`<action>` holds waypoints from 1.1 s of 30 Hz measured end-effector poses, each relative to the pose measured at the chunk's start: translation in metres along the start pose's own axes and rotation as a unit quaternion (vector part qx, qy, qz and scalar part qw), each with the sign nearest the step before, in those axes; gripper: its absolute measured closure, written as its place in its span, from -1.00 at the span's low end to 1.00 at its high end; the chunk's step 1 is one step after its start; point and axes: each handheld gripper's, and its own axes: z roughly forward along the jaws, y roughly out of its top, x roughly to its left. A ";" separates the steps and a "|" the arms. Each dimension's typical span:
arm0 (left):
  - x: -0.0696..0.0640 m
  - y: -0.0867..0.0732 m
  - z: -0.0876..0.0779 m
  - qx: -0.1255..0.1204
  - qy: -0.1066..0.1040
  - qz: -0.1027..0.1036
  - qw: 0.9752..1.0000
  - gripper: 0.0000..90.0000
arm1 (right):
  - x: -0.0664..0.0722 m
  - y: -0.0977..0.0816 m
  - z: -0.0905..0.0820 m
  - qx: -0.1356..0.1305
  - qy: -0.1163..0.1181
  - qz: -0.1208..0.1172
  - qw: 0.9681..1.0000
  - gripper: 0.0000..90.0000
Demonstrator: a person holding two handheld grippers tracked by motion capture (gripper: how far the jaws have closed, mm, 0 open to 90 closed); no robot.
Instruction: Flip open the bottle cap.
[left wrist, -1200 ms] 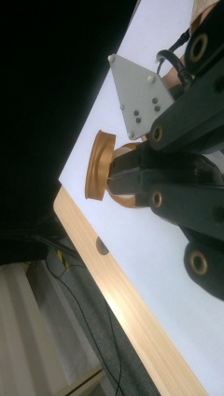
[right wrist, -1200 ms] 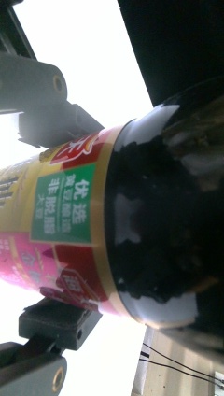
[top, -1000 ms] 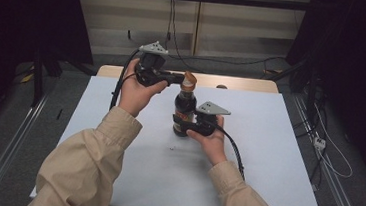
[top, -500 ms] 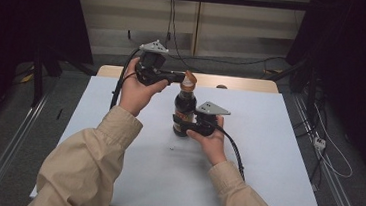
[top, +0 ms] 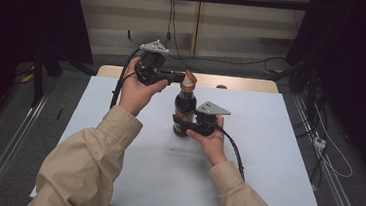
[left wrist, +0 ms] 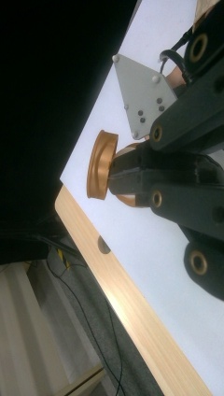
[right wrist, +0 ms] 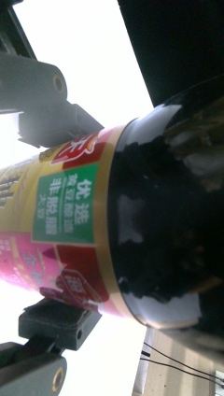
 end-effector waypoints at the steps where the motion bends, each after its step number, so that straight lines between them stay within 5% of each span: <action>1: 0.000 0.000 0.000 0.000 0.000 0.000 1.000 1.00 | 0.000 0.000 0.000 0.000 0.000 0.000 1.000 -0.34; 33: -0.005 0.003 0.004 -0.001 -0.015 0.005 1.000 1.00 | 0.000 0.000 0.000 0.002 -0.002 0.000 1.000 -0.34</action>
